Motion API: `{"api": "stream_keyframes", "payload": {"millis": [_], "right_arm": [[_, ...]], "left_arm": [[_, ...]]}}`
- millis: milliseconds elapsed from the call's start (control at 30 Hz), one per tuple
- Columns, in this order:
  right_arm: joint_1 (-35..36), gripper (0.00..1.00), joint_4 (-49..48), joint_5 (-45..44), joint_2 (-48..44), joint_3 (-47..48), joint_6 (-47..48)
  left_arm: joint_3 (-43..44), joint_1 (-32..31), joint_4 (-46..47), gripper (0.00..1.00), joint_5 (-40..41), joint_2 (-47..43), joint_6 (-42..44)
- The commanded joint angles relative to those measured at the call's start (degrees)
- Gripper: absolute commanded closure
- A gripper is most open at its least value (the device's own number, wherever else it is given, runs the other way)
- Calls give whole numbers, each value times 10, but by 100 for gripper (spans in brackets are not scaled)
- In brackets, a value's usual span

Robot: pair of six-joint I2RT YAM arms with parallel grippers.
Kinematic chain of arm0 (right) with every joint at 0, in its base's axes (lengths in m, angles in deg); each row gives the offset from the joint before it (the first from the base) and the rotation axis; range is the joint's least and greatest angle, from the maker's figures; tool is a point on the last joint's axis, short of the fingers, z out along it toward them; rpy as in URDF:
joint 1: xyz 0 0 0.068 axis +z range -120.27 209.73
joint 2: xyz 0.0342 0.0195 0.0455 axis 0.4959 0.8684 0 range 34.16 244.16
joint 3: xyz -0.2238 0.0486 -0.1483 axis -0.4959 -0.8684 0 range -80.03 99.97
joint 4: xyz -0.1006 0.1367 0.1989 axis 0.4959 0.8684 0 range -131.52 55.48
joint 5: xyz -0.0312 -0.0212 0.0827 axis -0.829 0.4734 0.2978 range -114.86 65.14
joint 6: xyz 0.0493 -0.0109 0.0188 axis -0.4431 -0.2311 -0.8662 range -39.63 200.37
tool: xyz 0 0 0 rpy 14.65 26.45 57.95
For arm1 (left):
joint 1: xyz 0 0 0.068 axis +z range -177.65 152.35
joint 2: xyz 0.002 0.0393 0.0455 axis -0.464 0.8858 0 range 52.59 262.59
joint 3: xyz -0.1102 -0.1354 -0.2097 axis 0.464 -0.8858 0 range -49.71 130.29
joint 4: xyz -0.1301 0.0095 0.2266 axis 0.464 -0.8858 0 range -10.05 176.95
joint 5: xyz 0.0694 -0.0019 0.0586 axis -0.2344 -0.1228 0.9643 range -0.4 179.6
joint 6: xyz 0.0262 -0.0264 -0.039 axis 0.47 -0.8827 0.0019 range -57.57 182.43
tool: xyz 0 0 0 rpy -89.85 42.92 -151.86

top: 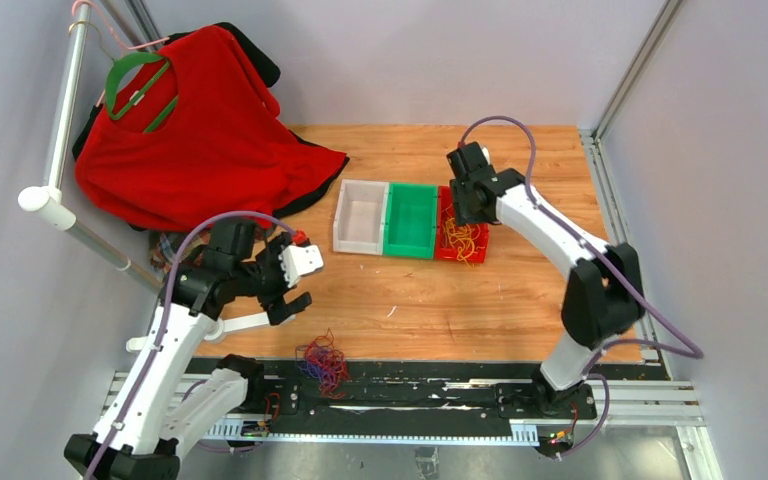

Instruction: Untangle the cables

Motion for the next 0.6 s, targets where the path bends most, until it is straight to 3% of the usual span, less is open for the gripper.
{"api": "stream_keyframes", "payload": {"millis": [0,200,433,467,567], "right_arm": [[53,44,-64,6,-121,-84,-20],[124,40,-155,12,-222,-219,-62],[139,39,-213,19,-292,-303,-94],[139,40,-213,22,-297,-304,-95],[138,48,-221,23,-316,-305,-97]], "left_arm": [[-45,-46,-14,2,4,21,57],[-102,-163,8,2,55,94,76],[-163,-234,101,3,100,159,90],[-171,-242,114,4,104,167,89],[-202,-260,202,30,120,200,62]]}}
